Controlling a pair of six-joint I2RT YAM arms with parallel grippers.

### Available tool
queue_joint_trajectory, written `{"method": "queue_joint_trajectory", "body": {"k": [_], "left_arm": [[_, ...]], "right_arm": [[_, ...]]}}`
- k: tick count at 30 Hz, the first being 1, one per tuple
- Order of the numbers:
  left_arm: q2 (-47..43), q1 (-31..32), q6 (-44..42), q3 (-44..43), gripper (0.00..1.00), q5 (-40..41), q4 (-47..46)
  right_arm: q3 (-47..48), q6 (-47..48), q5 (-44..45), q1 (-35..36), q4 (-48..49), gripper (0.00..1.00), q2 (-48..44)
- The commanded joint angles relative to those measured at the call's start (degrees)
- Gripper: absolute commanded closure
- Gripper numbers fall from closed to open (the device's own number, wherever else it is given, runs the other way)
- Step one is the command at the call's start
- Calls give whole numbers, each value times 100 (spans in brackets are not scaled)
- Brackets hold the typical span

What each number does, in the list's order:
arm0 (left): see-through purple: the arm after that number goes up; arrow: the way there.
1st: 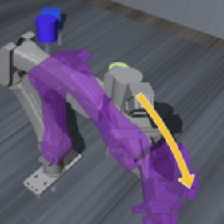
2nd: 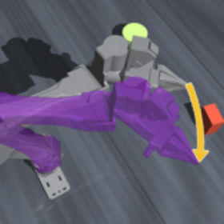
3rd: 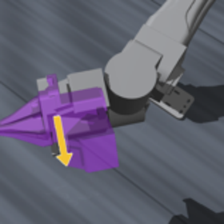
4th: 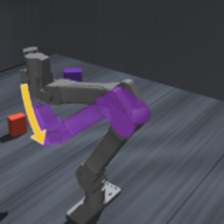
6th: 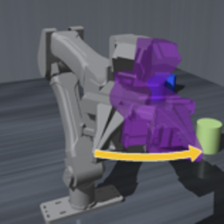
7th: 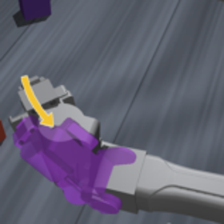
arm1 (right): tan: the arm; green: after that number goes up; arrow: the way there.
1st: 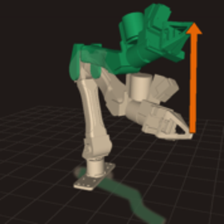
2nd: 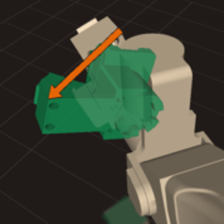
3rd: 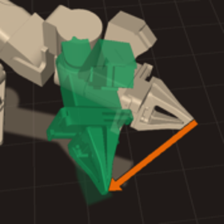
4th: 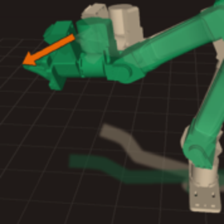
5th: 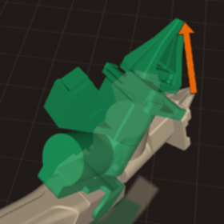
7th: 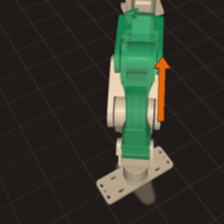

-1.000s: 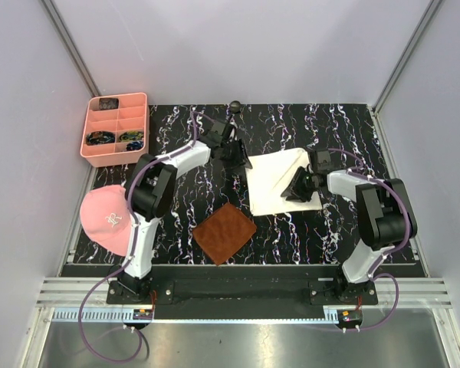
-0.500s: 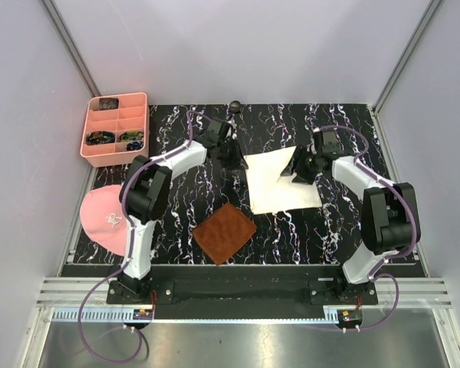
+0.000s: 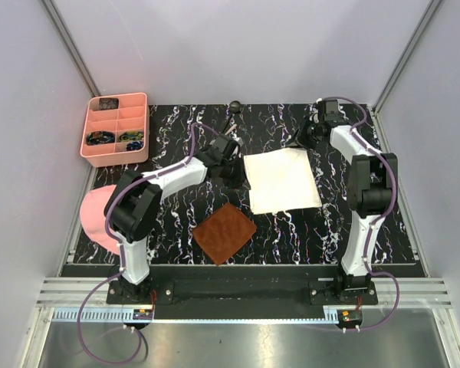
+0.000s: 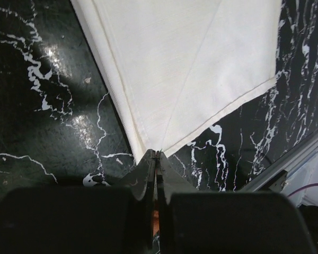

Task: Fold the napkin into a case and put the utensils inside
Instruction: Smooth out the upper triangle-folded napkin at the center of the board.

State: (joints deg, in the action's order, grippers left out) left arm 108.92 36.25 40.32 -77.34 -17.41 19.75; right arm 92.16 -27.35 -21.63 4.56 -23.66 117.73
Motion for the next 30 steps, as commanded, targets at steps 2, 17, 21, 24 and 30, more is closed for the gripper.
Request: {"method": "queue_joint_trajectory", "body": {"k": [2,17,21,24,30], "left_arm": [[-240,163,-77,202,99,335,-59],[-143,383,11,105,100,291,-59],[-214,383,3,131,100,299,-59],[-214,383,3,167,100,291,-50],[-179,383,29,202,100,238,-85]], "right_arm": [[680,28,-308,36,-165,75,619],[812,292,589,28,-745,76,874],[812,327,730,10,-824,76,848],[821,397,923,-7,-921,76,795],[786,582,1283,-95,-1149,77,769]]}}
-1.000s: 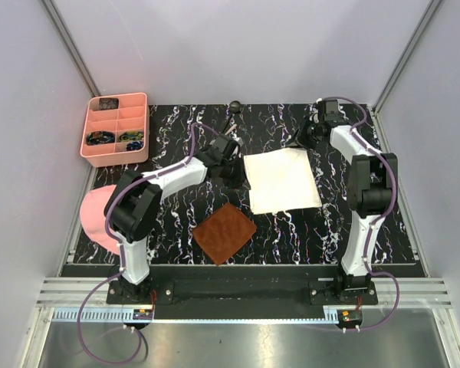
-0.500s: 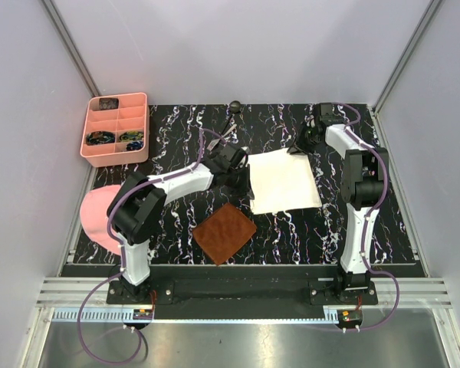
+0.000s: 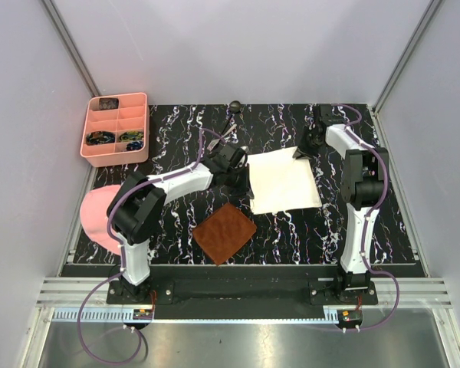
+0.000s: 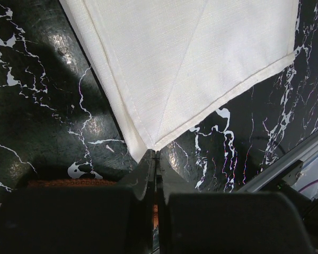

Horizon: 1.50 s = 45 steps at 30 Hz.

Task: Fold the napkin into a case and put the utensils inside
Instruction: Smooth out the upper triangle-folded napkin at the center of the board.

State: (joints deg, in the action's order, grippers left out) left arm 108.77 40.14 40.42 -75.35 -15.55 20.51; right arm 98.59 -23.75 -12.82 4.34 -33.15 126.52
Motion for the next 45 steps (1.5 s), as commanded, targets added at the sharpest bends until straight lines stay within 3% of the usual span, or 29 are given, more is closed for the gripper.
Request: {"method": "queue_joint_trajectory", "body": {"k": [1,8,11,13,20,29,45], "left_arm": [[-155,-6,27,12,100,35,-170],[-294,-138,62,12,99,8,-197],[-479,-401,202,90,95,-141,-363],[-628,-656,360,274,94,-202,-556],[-1507,-1394,800,872,85,-247,-926],[-2184,-2063,950,1453,78,-510,-1172],[-2264,-2159,959,1778,78,-730,-1357]], "right_arm": [[126,221,438,-82,-227,77,-119],[-85,300,482,-65,-298,76,-557],[-295,353,719,110,-350,67,-970],[-331,415,763,391,-481,59,-1243],[-524,477,746,1911,-913,46,-1639],[-376,300,1062,3160,-1203,45,-1236],[-437,327,1756,3706,-1598,43,-883]]}}
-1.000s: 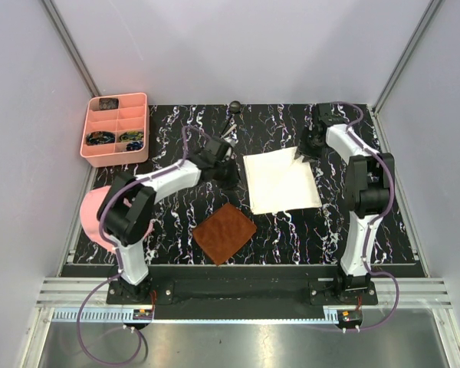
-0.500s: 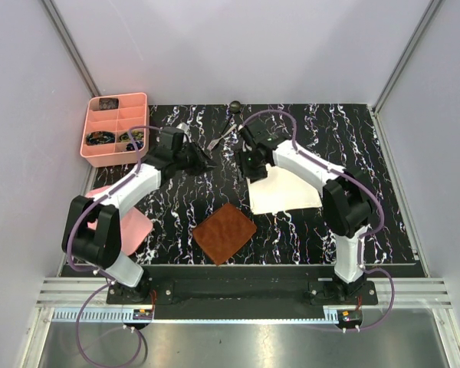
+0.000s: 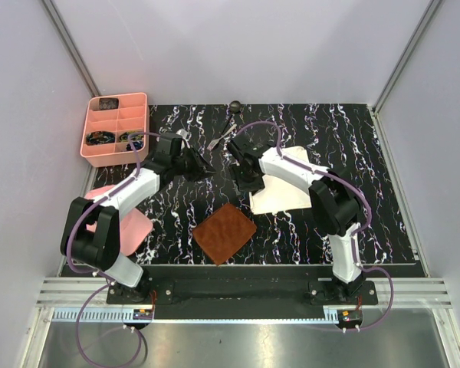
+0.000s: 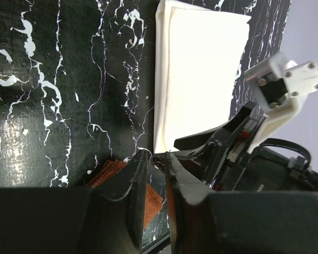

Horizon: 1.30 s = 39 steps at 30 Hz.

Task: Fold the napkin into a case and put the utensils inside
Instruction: Smooth out the upper triangle-folded napkin at the center of the board, then pick up the upper triangle-folded napkin from the center of the board.

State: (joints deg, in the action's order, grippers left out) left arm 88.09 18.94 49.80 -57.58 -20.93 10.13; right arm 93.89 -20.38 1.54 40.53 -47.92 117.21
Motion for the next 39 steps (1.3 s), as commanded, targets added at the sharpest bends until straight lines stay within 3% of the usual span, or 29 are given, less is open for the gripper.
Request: {"method": "queue_joint_trajectory", "body": {"k": [1,14,26,27,31,33,39], "left_arm": [[-187,-39,21,-7,78,-184,-319],[-143,-39,30,28,78,-227,-363],[-99,-39,12,10,78,-228,-363],[-91,-39,12,10,78,-228,-363],[23,-39,-5,-51,76,-306,-415],[146,-22,3,-86,70,-455,-468],[603,57,258,-393,50,-781,-863]], "right_arm": [[16,-10,347,86,-130,43,74],[-239,25,435,165,-42,45,294],[-801,131,777,165,152,58,496],[-854,174,830,165,178,60,505],[-933,289,1260,139,300,90,408],[-933,333,1287,95,353,99,242],[-1056,543,797,-28,600,100,-521]]}}
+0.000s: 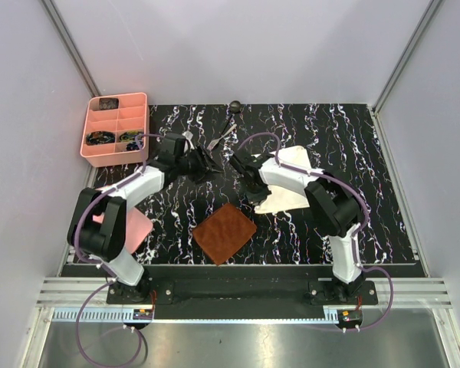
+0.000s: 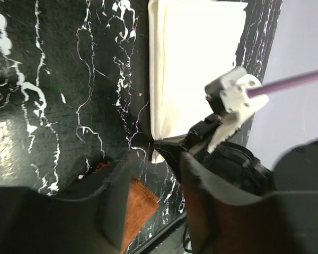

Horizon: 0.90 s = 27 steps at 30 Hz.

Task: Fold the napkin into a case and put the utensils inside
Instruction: Pick up the upper triangle-folded napkin from the center of the board.

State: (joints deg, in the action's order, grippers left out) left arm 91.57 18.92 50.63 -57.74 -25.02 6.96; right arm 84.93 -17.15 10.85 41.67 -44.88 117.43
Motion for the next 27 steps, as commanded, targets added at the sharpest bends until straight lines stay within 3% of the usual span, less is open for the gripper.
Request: {"method": "queue_joint_trajectory", "body": {"k": [1,5,7,11,15,22,27], "left_arm": [[439,94,227,-475,48,-407,-573],[1090,279,675,-949,39,-792,-950],[1510,446,921,-1309,23,-908,-1205],[2092,674,1080,-1951,13,-778,-1127],[2488,798,1080,-2479,9,-400,-356],[2602,833,1352,-2453,10,163,7],[3049,859,1528,-2786,11,41,-19]], "right_arm": [[-195,273,-258,-176,357,100,-658],[-502,422,-838,-492,507,100,-1160],[-591,501,-1059,-607,568,100,-1371],[-793,572,-1419,-774,612,100,-1617],[-881,520,-1595,-985,683,100,-1846],[-987,528,-1771,-1205,779,100,-2004],[-995,519,-1955,-1223,823,100,-2057]]}}
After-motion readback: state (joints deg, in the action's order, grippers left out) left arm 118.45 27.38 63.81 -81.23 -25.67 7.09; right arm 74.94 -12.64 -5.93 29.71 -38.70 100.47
